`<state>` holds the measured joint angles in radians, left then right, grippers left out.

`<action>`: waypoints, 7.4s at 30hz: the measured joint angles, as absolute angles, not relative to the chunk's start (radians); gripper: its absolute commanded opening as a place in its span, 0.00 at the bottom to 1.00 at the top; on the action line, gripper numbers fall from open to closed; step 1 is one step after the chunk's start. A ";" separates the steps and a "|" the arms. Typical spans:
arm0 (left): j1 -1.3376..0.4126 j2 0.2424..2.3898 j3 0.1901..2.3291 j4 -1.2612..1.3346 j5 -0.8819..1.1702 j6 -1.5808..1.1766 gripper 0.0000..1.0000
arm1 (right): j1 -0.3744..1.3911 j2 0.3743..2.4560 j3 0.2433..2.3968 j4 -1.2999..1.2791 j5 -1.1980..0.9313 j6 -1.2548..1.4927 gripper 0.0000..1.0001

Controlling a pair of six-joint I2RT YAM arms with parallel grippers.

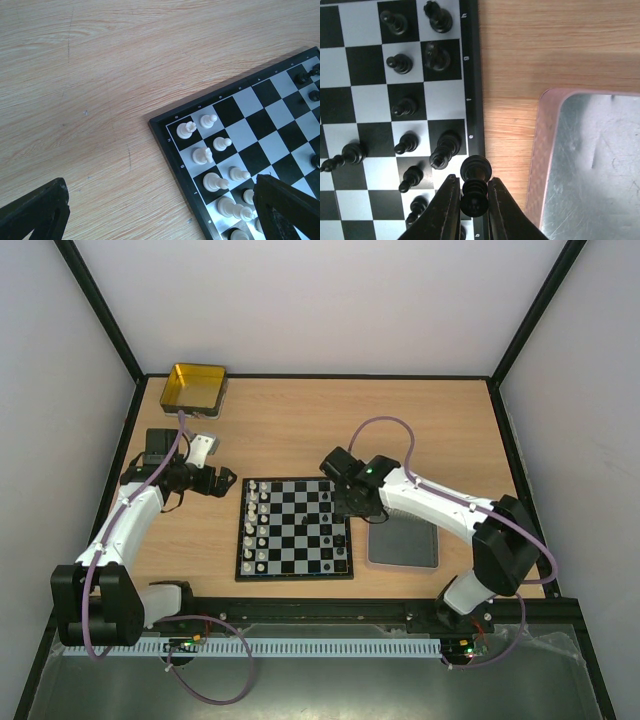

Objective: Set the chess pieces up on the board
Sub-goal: Place the chess piece on the chessboard, then pick up the chess piece from the chessboard, then place the chess piece on the chessboard.

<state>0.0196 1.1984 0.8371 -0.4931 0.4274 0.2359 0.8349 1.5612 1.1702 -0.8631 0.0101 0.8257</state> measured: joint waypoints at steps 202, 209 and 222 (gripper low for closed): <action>0.009 1.198 0.837 -0.493 0.428 0.236 1.00 | 0.757 1.767 1.392 -0.889 0.032 0.725 0.09; 0.009 1.198 0.837 -0.493 0.428 0.236 0.99 | 0.756 1.767 1.333 -0.869 0.001 0.725 0.09; 0.009 1.198 0.837 -0.493 0.427 0.236 1.00 | 0.756 1.783 1.322 -0.818 -0.029 0.725 0.09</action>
